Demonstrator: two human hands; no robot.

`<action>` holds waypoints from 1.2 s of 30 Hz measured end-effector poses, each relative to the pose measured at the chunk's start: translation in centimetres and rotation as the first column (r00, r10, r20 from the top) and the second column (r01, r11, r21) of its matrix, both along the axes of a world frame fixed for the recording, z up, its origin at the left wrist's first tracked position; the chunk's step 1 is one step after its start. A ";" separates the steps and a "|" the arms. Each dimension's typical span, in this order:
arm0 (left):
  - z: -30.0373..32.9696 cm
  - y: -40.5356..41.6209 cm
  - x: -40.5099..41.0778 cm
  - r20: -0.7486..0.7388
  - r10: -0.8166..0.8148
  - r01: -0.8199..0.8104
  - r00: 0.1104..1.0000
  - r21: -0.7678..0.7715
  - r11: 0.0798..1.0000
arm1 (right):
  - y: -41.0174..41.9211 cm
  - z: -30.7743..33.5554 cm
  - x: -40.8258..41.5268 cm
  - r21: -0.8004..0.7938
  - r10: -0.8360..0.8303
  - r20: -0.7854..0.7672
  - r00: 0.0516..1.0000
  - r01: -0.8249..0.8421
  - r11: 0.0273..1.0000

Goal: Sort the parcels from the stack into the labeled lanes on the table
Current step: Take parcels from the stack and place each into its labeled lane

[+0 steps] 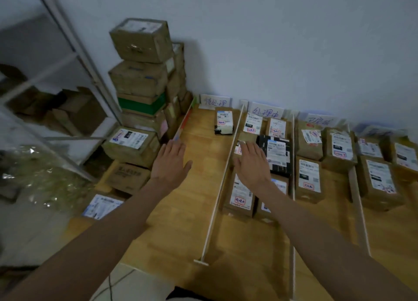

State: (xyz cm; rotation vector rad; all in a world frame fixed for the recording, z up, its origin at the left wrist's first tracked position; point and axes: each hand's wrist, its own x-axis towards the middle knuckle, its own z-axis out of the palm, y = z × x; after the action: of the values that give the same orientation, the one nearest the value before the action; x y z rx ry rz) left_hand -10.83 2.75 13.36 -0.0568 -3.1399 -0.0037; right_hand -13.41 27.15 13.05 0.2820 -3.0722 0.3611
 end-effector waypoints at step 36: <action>16.9 -31.0 -31.4 -0.156 0.110 -0.047 0.982 0.357 0.933 | -33.0 17.8 -26.9 -0.550 -0.333 0.107 0.937 0.335 0.765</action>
State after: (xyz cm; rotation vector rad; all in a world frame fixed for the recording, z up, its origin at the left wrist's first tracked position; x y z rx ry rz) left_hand -42.27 -28.25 30.29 0.0665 -2.9111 -0.5298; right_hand -40.28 -5.86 30.84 -0.2900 -2.7544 1.1964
